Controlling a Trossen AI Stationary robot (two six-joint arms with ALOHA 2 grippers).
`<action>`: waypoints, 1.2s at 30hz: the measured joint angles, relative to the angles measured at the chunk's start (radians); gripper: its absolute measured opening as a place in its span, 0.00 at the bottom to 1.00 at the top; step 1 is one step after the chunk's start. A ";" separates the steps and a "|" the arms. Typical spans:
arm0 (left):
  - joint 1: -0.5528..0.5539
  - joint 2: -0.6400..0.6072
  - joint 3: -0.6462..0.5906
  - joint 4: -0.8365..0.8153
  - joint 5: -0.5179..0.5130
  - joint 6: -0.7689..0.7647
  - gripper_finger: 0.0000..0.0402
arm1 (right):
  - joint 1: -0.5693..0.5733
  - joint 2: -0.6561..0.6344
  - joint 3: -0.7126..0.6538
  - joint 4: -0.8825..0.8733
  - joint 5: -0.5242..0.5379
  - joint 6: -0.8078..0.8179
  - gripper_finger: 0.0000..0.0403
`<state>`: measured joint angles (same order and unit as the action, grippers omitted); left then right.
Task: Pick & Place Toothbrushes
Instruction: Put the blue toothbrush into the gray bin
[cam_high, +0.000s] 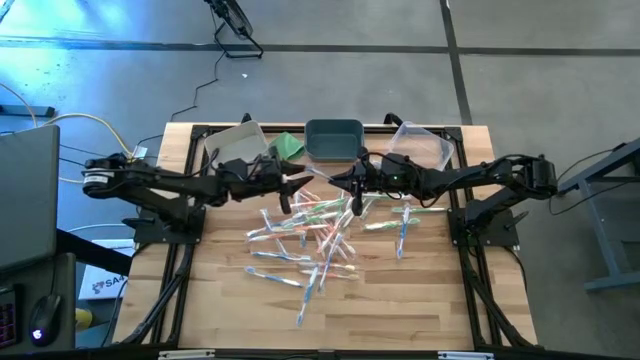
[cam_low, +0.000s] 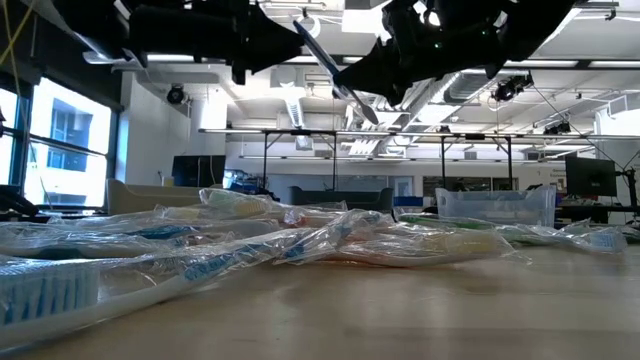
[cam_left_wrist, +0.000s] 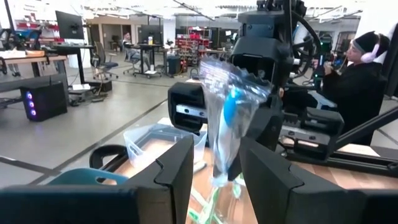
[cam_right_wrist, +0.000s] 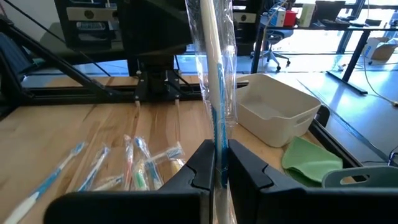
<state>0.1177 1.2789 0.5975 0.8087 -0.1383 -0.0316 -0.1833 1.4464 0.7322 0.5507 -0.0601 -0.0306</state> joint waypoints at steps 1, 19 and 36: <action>0.000 0.005 0.005 0.000 0.000 -0.002 0.32 | 0.000 0.000 0.000 0.000 0.000 -0.001 0.04; 0.000 0.101 0.077 0.003 0.047 -0.025 0.32 | 0.000 0.000 0.000 -0.002 0.005 0.000 0.04; 0.000 0.102 0.077 0.004 0.046 -0.026 0.32 | 0.000 0.000 0.000 -0.002 0.005 0.000 0.04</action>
<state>0.1177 1.3808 0.6746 0.8124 -0.0921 -0.0574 -0.1833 1.4460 0.7322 0.5491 -0.0552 -0.0307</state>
